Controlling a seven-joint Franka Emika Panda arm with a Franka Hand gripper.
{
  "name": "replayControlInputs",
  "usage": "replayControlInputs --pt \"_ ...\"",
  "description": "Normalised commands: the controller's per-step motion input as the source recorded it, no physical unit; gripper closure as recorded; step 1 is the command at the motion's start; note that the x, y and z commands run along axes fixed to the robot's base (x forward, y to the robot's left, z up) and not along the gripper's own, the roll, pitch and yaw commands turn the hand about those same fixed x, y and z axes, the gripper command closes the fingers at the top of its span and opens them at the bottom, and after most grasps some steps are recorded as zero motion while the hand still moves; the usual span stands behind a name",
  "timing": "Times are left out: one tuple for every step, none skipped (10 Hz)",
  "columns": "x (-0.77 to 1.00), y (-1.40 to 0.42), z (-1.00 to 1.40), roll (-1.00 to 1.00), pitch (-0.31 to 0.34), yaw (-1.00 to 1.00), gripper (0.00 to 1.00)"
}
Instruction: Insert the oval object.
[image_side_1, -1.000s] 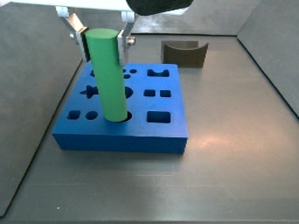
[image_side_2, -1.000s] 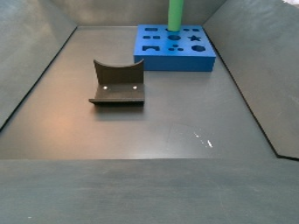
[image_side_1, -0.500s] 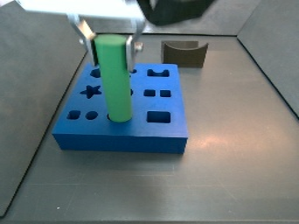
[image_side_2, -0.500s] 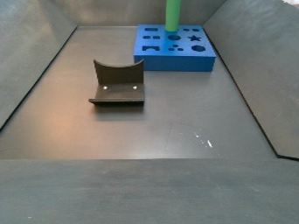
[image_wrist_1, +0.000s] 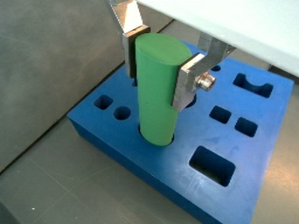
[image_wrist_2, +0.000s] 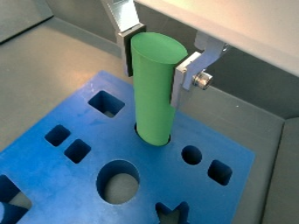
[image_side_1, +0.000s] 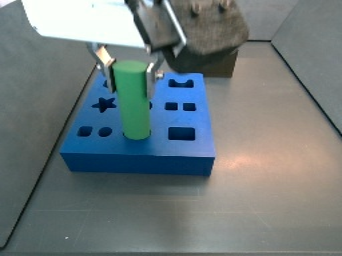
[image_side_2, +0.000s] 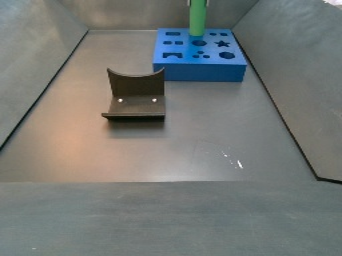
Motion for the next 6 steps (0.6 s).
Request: replayControlInputs --pt "0.0 0.0 -0.32 0.06 -0.127 0.0 1.0" --pt "-0.02 0.0 -0.33 0.06 -0.149 0.0 1.0" --pt "-0.05 0.0 -0.33 0.06 -0.177 0.0 1.0" --pt "-0.07 0.0 -0.21 0.0 -0.149 0.0 1.0" --pt "-0.02 0.0 -0.03 0.0 -0.101 0.0 1.0" --pt "0.0 0.0 0.0 0.0 0.0 0.0 1.0"
